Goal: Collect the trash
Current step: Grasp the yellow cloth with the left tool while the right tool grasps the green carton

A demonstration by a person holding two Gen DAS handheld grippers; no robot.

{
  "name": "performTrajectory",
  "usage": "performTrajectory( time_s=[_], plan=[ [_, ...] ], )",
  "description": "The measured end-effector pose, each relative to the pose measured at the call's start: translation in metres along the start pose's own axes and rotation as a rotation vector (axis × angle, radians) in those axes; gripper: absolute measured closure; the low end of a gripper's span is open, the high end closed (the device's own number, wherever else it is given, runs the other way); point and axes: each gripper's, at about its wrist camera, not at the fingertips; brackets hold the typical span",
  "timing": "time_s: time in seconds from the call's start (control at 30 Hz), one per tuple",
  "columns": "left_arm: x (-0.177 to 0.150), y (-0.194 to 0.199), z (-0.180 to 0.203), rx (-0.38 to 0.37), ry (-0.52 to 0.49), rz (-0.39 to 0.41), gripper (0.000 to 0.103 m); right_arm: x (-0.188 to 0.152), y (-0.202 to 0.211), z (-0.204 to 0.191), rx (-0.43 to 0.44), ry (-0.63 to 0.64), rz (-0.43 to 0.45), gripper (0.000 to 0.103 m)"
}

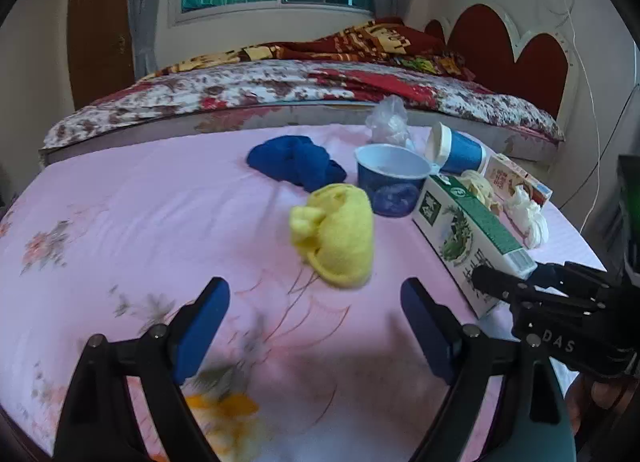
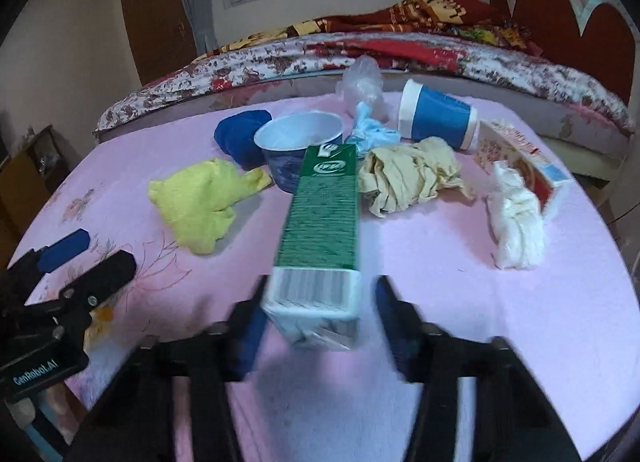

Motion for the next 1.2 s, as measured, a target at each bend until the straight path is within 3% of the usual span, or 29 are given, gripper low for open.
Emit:
performTrajectory(
  time_s=[0.13, 0.27, 0.43, 0.53, 0.63, 0.7, 1.2],
  plan=[
    [0.014, -0.023, 0.005, -0.023, -0.006, -0.015, 0.015, 0.008, -0.005, 0.005, 0.009, 0.007, -0.005, 0.059],
    [0.025, -0.043, 0.012, -0.034, -0.034, -0.049, 0.022, 0.011, -0.007, 0.009, 0.015, 0.021, -0.005, 0.06],
    [0.034, -0.061, 0.008, -0.043, 0.008, -0.095, 0.025, 0.016, -0.009, 0.014, 0.013, 0.038, -0.003, 0.06],
    [0.035, -0.066, 0.009, -0.039, 0.019, -0.116, 0.035, 0.019, -0.011, 0.014, 0.006, 0.042, -0.005, 0.06],
    [0.031, -0.07, 0.013, -0.05, -0.003, -0.138, 0.065, 0.019, -0.012, 0.014, 0.004, 0.044, -0.008, 0.06],
    [0.03, -0.061, 0.012, -0.044, -0.013, -0.121, 0.072, 0.02, -0.011, 0.013, 0.011, 0.042, -0.013, 0.06],
    [0.011, 0.017, 0.022, -0.03, -0.057, -0.044, 0.075, -0.014, 0.057, -0.002, 0.037, 0.096, 0.064, 0.062]
  ],
)
Point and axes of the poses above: each gripper's, at about its wrist camera, not at the fingertips, and y roughly against the way its jaws point, z to its right, x to its top, and after that the axes turned 15 degrees about -y, right-handed
